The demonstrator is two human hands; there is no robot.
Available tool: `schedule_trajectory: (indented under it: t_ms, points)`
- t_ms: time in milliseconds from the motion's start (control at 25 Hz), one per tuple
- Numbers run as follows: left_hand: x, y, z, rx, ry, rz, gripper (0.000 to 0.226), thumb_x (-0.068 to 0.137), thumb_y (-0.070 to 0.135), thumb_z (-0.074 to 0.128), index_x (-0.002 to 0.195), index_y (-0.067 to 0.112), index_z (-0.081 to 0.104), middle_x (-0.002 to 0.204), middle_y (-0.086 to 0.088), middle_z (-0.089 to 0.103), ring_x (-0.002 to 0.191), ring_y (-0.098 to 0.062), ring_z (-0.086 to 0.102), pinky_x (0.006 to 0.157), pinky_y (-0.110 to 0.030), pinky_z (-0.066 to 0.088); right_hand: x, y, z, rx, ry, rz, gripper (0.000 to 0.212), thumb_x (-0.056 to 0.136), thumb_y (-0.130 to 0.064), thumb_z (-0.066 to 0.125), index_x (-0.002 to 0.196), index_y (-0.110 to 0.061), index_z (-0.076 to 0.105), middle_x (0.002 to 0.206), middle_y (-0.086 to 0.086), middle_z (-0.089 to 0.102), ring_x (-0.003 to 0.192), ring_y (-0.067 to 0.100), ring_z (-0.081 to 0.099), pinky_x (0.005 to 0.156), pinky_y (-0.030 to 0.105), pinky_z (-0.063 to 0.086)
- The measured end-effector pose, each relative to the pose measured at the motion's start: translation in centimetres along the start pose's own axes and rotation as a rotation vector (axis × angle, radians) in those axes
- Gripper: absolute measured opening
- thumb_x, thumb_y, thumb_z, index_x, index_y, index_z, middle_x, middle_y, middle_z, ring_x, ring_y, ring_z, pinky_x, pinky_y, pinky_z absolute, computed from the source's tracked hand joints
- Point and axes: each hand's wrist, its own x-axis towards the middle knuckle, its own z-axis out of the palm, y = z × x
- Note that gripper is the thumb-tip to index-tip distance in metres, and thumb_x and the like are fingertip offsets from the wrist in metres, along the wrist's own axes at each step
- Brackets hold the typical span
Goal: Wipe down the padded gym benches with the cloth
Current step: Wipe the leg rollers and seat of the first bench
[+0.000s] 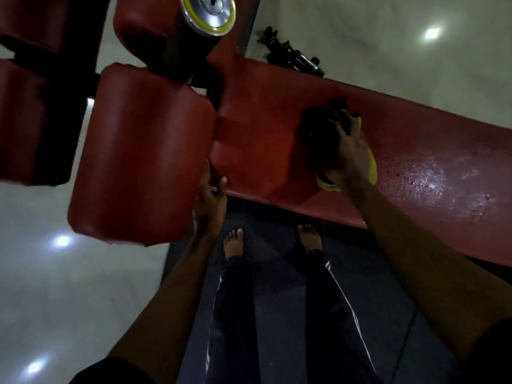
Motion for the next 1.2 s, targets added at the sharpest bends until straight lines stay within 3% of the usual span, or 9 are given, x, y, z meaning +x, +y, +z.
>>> schedule_trajectory:
  t_ms: [120, 320, 520, 600, 720, 840, 920, 1000, 1200]
  points:
    - [0.7, -2.1, 0.9, 0.003, 0.243, 0.043, 0.060, 0.105, 0.034, 0.049, 0.157, 0.014, 0.030, 0.160, -0.016, 0.031, 0.143, -0.036, 0.038, 0.108, -0.054, 0.045, -3.0, -4.2, 1.8, 0.054, 0.017, -0.037, 0.068, 0.083, -0.041, 0.058, 0.149, -0.032, 0.045, 0.163, 0.010, 0.027, 0.150, 0.041, 0.024, 0.111, 0.057, 0.041]
    - [-0.6, -1.0, 2.7, 0.037, 0.262, -0.011, 0.064, 0.105, 0.037, 0.045, 0.158, 0.010, 0.023, 0.164, -0.019, 0.019, 0.152, -0.036, 0.016, 0.116, -0.060, 0.029, -2.0, -1.0, 0.7, -0.079, -0.151, -0.570, 0.067, 0.086, -0.036, 0.063, 0.150, -0.032, 0.045, 0.163, 0.013, 0.031, 0.148, 0.044, 0.028, 0.115, 0.057, 0.032]
    - [-4.0, -2.3, 4.4, 0.076, 0.176, 0.022, 0.078, 0.101, 0.038, 0.058, 0.160, 0.013, 0.014, 0.167, -0.012, 0.007, 0.153, -0.028, 0.012, 0.119, -0.059, 0.025, 2.9, -3.5, 1.0, 0.017, -0.001, -0.174, 0.059, 0.091, -0.042, 0.040, 0.149, -0.035, 0.043, 0.160, 0.006, 0.035, 0.145, 0.035, 0.036, 0.111, 0.051, 0.041]
    - [-5.1, -2.2, 4.7, 0.005, 0.171, 0.008, 0.076, 0.102, 0.036, 0.056, 0.161, 0.017, 0.012, 0.168, -0.006, 0.004, 0.150, -0.015, 0.012, 0.118, -0.053, 0.029, -0.3, -5.3, 1.6, -0.009, -0.024, -0.243, 0.061, 0.088, -0.043, 0.043, 0.148, -0.036, 0.044, 0.161, 0.008, 0.033, 0.148, 0.038, 0.031, 0.113, 0.051, 0.041]
    - [-5.5, -1.9, 4.5, -0.105, 0.183, 0.024, 0.069, 0.104, 0.025, 0.053, 0.161, 0.019, 0.014, 0.168, -0.002, 0.005, 0.151, -0.013, 0.015, 0.112, -0.043, 0.041, -2.6, -4.1, 0.8, -0.062, -0.148, -0.640, 0.065, 0.086, -0.041, 0.061, 0.149, -0.035, 0.046, 0.163, 0.009, 0.033, 0.149, 0.040, 0.029, 0.111, 0.051, 0.041]
    - [-5.6, -2.5, 4.3, -0.101, 0.167, 0.043, 0.071, 0.102, 0.013, 0.053, 0.160, 0.016, 0.013, 0.168, -0.001, 0.005, 0.152, -0.020, 0.020, 0.107, -0.034, 0.045, 2.0, -4.2, 2.0, -0.128, -0.142, -0.569, 0.061, 0.089, -0.044, 0.055, 0.148, -0.040, 0.041, 0.159, 0.009, 0.038, 0.147, 0.037, 0.034, 0.115, 0.053, 0.037]
    - [-5.6, -3.0, 4.3, -0.103, 0.159, 0.076, 0.072, 0.100, 0.008, 0.055, 0.160, 0.010, 0.015, 0.168, -0.005, 0.006, 0.153, -0.018, 0.015, 0.112, -0.019, 0.033, 4.7, -6.9, 2.7, 0.000, -0.126, -0.325, 0.057, 0.090, -0.049, 0.037, 0.146, -0.042, 0.038, 0.154, 0.008, 0.044, 0.140, 0.035, 0.043, 0.110, 0.053, 0.043]
    - [-5.6, -3.4, 4.3, -0.148, 0.158, 0.087, 0.069, 0.099, 0.005, 0.055, 0.159, 0.010, 0.020, 0.167, -0.006, 0.010, 0.152, -0.012, 0.013, 0.112, -0.005, 0.020, 2.9, -9.7, 2.4, -0.019, -0.085, -0.294, 0.061, 0.087, -0.047, 0.038, 0.147, -0.036, 0.044, 0.153, 0.009, 0.044, 0.141, 0.035, 0.042, 0.111, 0.050, 0.042]
    - [-5.2, -4.2, 2.6, -0.321, 0.220, -0.044, 0.057, 0.097, 0.015, 0.048, 0.152, 0.027, 0.041, 0.153, 0.005, 0.047, 0.135, -0.008, 0.048, 0.108, -0.026, 0.045, -1.0, -9.3, 1.4, -0.175, -0.240, -0.782, 0.067, 0.084, -0.036, 0.070, 0.147, -0.036, 0.047, 0.160, 0.007, 0.037, 0.148, 0.040, 0.032, 0.110, 0.052, 0.040]
